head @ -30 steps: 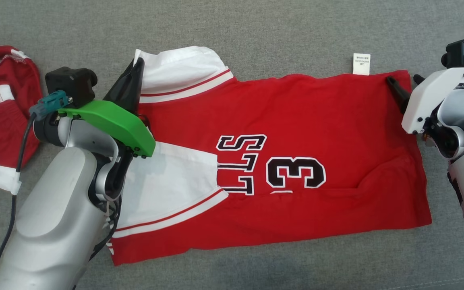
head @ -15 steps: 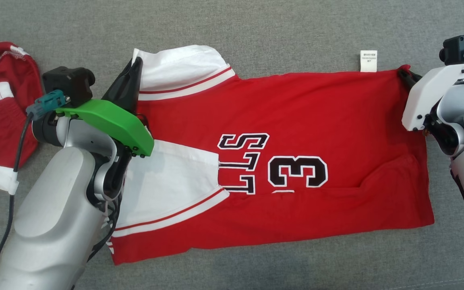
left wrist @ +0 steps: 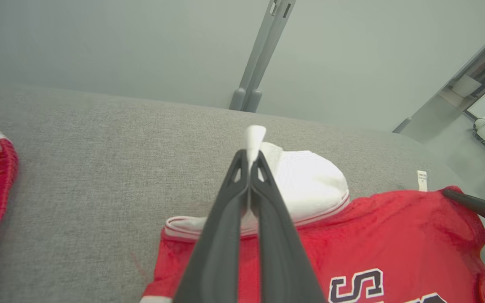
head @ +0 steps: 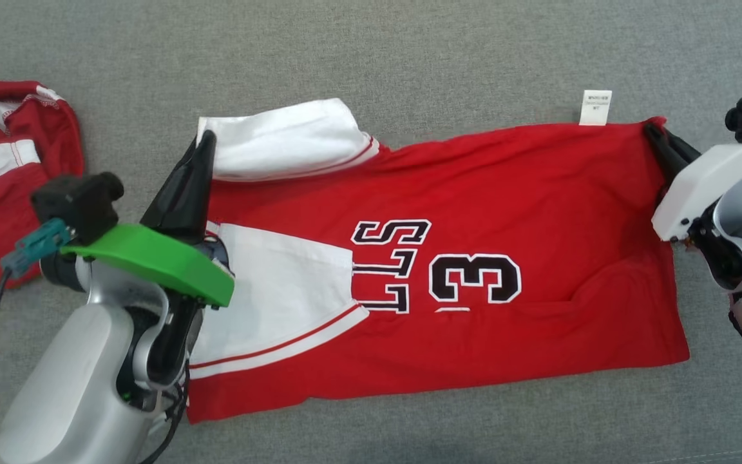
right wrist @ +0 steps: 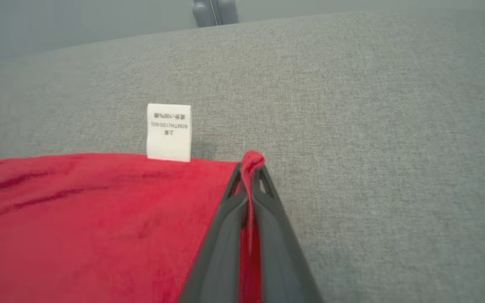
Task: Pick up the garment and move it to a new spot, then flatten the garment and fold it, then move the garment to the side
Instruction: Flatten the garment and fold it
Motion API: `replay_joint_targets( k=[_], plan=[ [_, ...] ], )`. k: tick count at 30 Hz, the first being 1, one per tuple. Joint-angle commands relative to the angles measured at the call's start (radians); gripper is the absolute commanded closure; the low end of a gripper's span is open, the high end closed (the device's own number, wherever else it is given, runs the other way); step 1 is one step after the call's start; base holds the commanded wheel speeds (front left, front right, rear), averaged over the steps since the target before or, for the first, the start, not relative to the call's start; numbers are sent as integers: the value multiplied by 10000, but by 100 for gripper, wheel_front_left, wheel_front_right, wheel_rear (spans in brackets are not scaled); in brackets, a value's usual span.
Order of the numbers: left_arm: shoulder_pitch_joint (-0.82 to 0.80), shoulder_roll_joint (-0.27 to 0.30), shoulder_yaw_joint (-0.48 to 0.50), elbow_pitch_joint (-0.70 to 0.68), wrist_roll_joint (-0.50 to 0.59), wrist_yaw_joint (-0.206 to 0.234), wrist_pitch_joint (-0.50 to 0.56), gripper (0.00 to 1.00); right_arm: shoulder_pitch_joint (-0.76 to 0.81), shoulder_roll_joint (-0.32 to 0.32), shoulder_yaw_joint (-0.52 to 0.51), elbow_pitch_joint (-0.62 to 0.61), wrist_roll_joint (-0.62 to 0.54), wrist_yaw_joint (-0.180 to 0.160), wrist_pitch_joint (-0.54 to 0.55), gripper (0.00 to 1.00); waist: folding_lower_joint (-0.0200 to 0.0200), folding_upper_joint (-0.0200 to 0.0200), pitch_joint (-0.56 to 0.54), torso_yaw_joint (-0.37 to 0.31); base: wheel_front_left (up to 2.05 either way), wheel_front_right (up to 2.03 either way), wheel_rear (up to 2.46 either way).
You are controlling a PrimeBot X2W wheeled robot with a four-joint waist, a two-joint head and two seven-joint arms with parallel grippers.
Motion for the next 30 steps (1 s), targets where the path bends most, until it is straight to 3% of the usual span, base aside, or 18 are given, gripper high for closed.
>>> replay_joint_targets(
  k=[1, 10, 15, 24, 30],
  plan=[
    [183, 96, 44, -131, -20, 75, -31, 100, 193, -50, 21, -120, 60, -12, -95, 100, 0, 109, -63, 29, 0, 0, 0],
    [2196, 524, 274, -2582, -267, 967, 8, 100, 2571, -498, -349, -2450, 523, -12, -703, 100, 0, 109, -513, 173, 0, 0, 0],
    [3187, 570, 279, -3212, -393, 1334, -84, 100, 4009, -330, -871, -3712, 281, -11, -621, 100, 0, 109, -771, 161, 0, 0, 0],
    [4447, 299, 18, -2997, -602, 1593, -320, 100, 5748, 296, -1929, -4739, -161, -11, -148, 100, 0, 109, -1066, 222, 0, 0, 0],
    [4781, 167, -3, -2306, -867, 1434, -464, 100, 6210, 627, -2357, -4973, -431, -12, 11, 100, 0, 109, -1185, 211, 0, 0, 0]
  ],
)
